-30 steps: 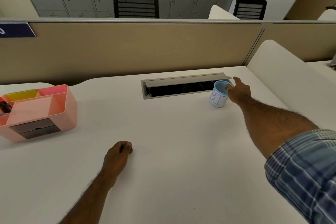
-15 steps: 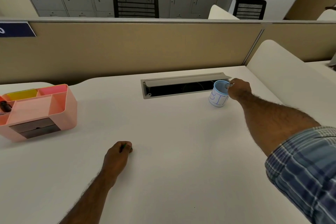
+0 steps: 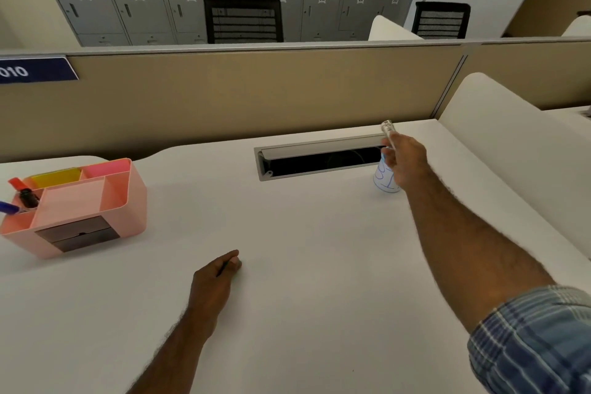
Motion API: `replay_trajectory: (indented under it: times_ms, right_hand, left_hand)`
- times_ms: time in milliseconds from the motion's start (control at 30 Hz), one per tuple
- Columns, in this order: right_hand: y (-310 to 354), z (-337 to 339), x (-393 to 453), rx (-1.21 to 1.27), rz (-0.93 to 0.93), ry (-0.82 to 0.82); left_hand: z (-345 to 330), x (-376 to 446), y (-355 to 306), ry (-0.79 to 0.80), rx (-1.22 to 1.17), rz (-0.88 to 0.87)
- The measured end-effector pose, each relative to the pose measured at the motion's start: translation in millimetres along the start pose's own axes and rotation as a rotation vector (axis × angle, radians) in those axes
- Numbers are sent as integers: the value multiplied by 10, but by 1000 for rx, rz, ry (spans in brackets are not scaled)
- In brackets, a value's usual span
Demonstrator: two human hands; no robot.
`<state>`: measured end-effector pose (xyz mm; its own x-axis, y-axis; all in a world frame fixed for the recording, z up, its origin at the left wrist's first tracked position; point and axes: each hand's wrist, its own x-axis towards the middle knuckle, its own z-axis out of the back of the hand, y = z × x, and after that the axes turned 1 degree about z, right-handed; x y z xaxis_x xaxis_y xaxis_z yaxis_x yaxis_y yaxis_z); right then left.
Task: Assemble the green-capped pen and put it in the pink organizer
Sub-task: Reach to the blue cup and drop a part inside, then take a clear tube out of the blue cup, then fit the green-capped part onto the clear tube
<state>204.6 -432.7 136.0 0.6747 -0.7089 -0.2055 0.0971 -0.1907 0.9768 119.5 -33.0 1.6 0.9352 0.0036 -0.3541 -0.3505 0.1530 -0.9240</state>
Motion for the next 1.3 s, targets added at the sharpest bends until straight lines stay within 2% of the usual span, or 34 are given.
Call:
replay_trajectory:
  times_ms: [133, 233, 467, 667, 1000, 1300]
  right_hand:
    - [-206, -264, -433, 264, -147, 294]
    - [-461, -408, -792, 313, -251, 432]
    - [-1166, -607, -1619, 306, -498, 597]
    - [-1620, -662, -2218, 180, -677, 665]
    - [-1786, -746, -2487, 19, -614, 715]
    - [-1812, -770, -2495, -23, -586, 753]
  left_hand:
    - [32, -43, 1, 14, -50, 3]
    - [44, -52, -9, 6, -94, 2]
    - [103, -78, -46, -18, -242, 23]
    - [111, -91, -110, -17, -310, 41]
    - [121, -105, -107, -7, -292, 22]
    - [119, -111, -102, -8, -309, 11]
